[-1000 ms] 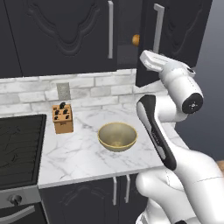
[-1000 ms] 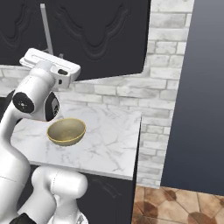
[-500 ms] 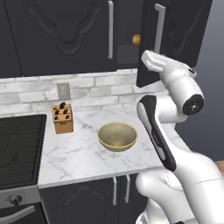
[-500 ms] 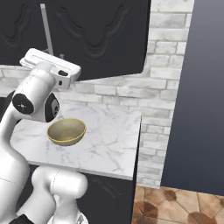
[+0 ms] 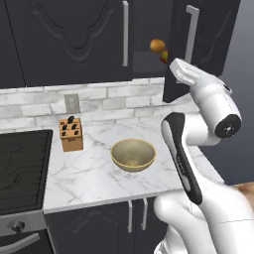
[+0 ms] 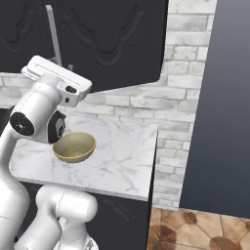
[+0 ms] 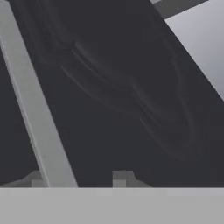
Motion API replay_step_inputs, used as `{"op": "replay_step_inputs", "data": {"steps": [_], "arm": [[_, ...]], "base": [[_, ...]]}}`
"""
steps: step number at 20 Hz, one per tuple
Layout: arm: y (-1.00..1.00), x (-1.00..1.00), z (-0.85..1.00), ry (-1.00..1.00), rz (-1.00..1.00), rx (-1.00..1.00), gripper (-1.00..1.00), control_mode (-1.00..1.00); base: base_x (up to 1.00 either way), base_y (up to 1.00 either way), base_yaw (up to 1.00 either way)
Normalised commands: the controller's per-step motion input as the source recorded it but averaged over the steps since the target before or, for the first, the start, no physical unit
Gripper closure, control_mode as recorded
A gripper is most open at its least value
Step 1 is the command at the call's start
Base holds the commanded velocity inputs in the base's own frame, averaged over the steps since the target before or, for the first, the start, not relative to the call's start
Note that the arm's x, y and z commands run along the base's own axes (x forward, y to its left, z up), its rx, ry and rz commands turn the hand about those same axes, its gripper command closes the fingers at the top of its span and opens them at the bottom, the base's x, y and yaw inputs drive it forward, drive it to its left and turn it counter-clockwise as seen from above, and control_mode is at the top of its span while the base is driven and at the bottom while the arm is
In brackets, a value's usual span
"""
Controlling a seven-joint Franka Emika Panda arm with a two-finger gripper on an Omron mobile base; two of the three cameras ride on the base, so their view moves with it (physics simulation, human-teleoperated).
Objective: Open the cabinet. Pick the tangerine and mango from the cabinet and place them into the bowl. Then close the cabinet.
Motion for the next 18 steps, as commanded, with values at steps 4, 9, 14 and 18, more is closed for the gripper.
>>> {"op": "replay_step_inputs", "data": {"steps": [4,9,14,18], "arm": [[-1.0,-0.39,0.33,0.0,0.0,0.21,1.0,-1.0],[-1.0,-0.36,0.29,0.04,0.0,0.24,1.0,-1.0],[-0.69,-0.11,0.08,0.03,0.0,0.14,-1.0,-1.0],[0.0,-0.36,-0.06,0.0,0.0,0.0,-1.0,-1.0]], "base": [[0.0,0.0,0.0],[0.0,0.0,0.0],[0.0,0.0,0.0],[0.0,0.0,0.0]]}}
